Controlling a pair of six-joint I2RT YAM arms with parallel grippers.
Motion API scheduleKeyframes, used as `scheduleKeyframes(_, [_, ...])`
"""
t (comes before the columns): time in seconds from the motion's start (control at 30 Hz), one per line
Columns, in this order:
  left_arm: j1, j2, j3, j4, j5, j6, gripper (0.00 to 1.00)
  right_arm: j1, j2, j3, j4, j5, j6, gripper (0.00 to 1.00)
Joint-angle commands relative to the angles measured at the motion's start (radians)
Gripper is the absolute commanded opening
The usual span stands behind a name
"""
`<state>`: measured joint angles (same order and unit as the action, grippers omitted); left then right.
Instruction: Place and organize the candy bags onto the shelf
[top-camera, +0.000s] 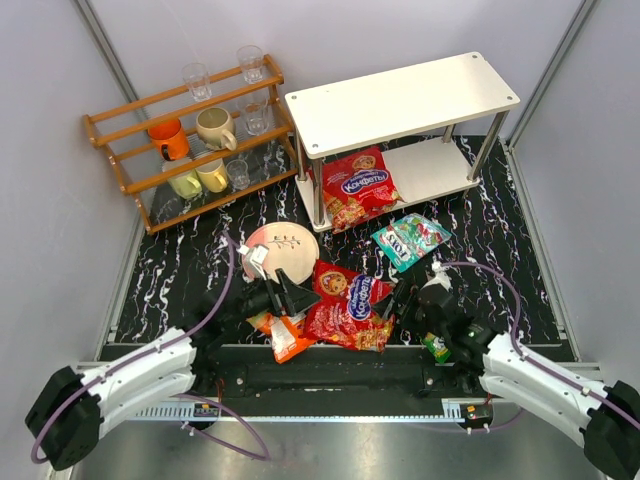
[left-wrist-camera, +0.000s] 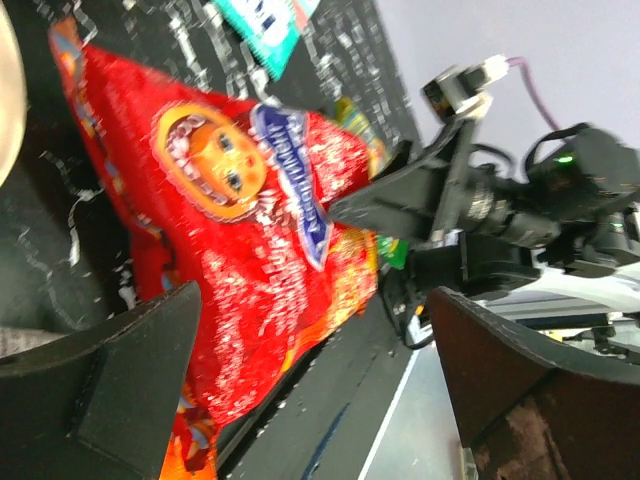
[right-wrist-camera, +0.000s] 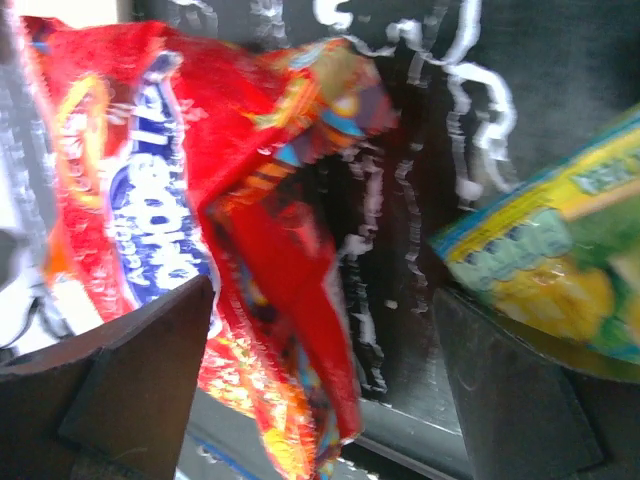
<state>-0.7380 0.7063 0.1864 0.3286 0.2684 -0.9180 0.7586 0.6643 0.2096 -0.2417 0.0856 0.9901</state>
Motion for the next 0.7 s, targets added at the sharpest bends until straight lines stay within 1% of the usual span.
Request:
scheduleKeyframes(0.0, [-0.003, 0.109, 0.016, 0.078, 0.005, 0.039, 0.99, 0.004, 0.018, -0.056, 0.220, -0.081, 0.117, 1.00])
scheduleKeyframes(0.17, [-0.009, 0.205, 0.030, 0.128, 0.018, 0.057, 0.99, 0.004, 0.113, -0.044, 0.340, -0.083, 0.085, 1.00])
scheduleKeyframes(0.2, [-0.011, 0.231, 0.031, 0.138, 0.020, 0.065, 0.99, 0.002, 0.130, -0.039, 0.360, -0.111, 0.085, 1.00])
scheduleKeyframes(0.3, [-0.017, 0.277, 0.035, 0.154, 0.025, 0.074, 0.99, 0.004, 0.201, -0.032, 0.396, -0.124, 0.078, 1.00])
scheduleKeyframes(0.47, [-0.040, 0.361, 0.071, 0.147, 0.031, 0.105, 0.98, 0.002, 0.305, -0.078, 0.536, -0.158, 0.105, 1.00])
scheduleKeyframes(0.53, [-0.052, 0.404, 0.093, 0.138, 0.034, 0.120, 0.92, 0.004, 0.333, -0.096, 0.582, -0.181, 0.114, 1.00])
scheduleKeyframes(0.57, [-0.055, 0.418, 0.100, 0.133, 0.032, 0.123, 0.81, 0.004, 0.339, -0.101, 0.597, -0.187, 0.116, 1.00])
scheduleKeyframes(0.63, [-0.067, 0.453, 0.120, 0.119, 0.034, 0.136, 0.68, 0.002, 0.353, -0.108, 0.617, -0.211, 0.111, 1.00])
scheduleKeyframes(0.67, [-0.073, 0.466, 0.127, 0.115, 0.032, 0.140, 0.57, 0.002, 0.353, -0.108, 0.619, -0.219, 0.110, 1.00])
